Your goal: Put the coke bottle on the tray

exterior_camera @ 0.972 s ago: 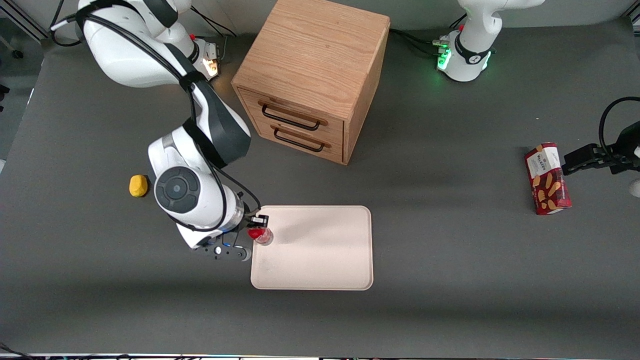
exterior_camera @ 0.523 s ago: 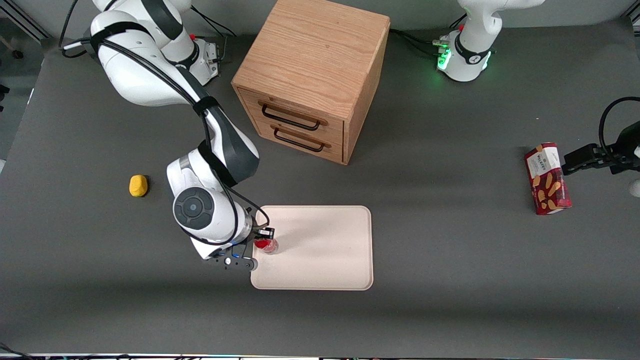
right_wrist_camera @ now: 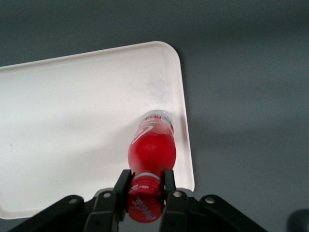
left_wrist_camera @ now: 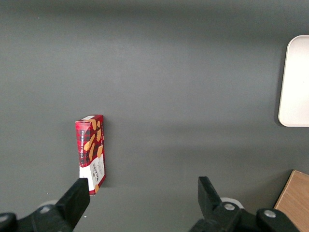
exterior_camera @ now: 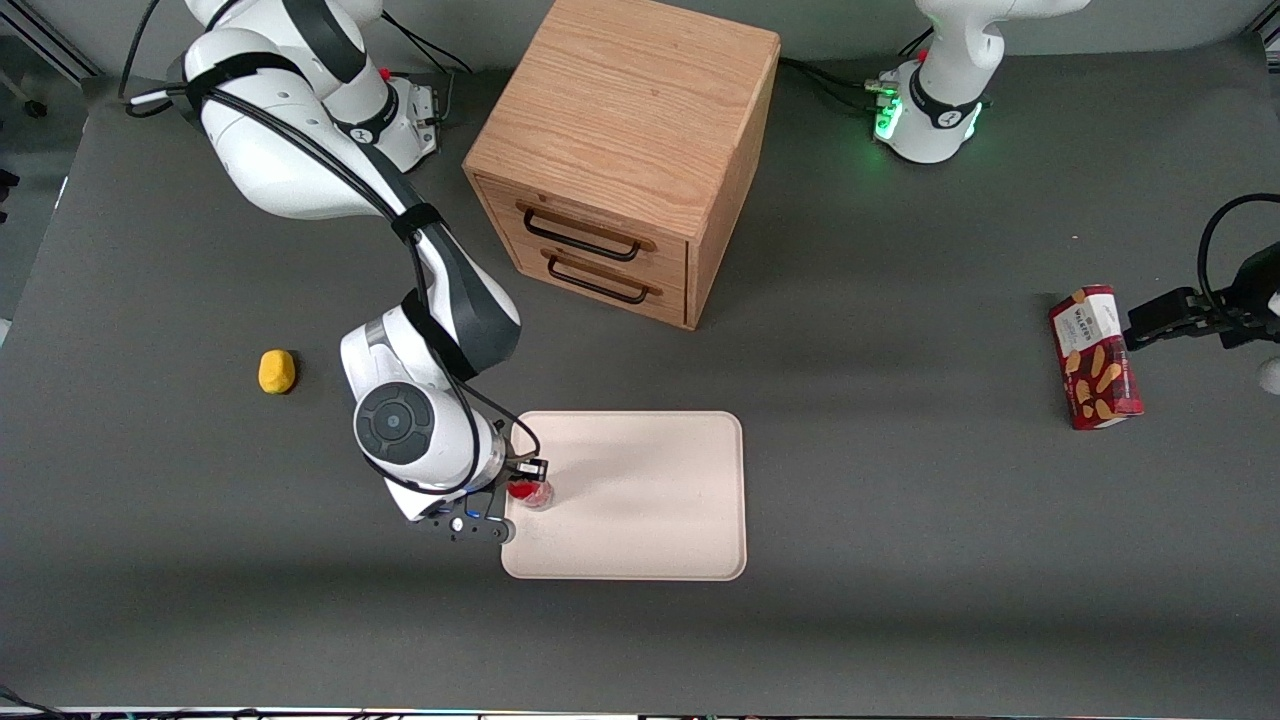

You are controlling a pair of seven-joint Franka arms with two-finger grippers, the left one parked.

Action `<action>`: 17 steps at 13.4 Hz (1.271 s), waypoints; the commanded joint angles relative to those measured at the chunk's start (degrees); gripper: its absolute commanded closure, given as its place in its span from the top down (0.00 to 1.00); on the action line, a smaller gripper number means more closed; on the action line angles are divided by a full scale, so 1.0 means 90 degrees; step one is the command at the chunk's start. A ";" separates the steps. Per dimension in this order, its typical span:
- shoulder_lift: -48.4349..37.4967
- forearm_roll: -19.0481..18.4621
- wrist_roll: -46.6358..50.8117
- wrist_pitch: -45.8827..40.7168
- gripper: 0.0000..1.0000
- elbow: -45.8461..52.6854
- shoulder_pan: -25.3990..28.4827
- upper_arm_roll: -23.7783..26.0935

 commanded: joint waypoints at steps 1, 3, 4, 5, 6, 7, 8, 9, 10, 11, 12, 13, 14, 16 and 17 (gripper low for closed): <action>-0.0039 -0.0111 0.0058 0.0082 0.00 -0.0023 0.0060 -0.0054; -0.0038 -0.0111 0.0067 0.0082 0.65 -0.0023 0.0070 -0.0054; -0.0038 -0.0111 0.0067 0.0082 1.00 -0.0023 0.0070 -0.0054; -0.0038 -0.0111 0.0067 0.0082 1.00 -0.0023 0.0070 -0.0054; -0.0048 -0.0111 0.0067 0.0073 1.00 -0.0013 0.0070 -0.0054; -0.0106 -0.0111 0.0067 0.0063 1.00 -0.0013 0.0080 -0.0054; -0.0155 -0.0101 0.0077 0.0005 1.00 -0.0003 0.0089 -0.0054; -0.0301 -0.0101 0.0077 -0.0121 1.00 -0.0003 0.0089 -0.0054; -0.0447 -0.0101 0.0077 -0.0355 1.00 -0.0003 0.0099 -0.0054; -0.0623 -0.0101 0.0067 -0.0618 1.00 -0.0003 0.0118 -0.0054; -0.0779 -0.0101 0.0077 -0.0891 1.00 -0.0003 0.0138 -0.0045; -0.0926 -0.0091 0.0077 -0.1194 1.00 0.0007 0.0148 -0.0035; -0.1130 -0.0101 0.0077 -0.1458 1.00 0.0016 0.0158 -0.0035; -0.1521 -0.0101 0.0058 -0.2024 1.00 0.0036 0.0187 -0.0025; -0.1745 -0.0082 0.0058 -0.2269 1.00 0.0036 0.0187 -0.0015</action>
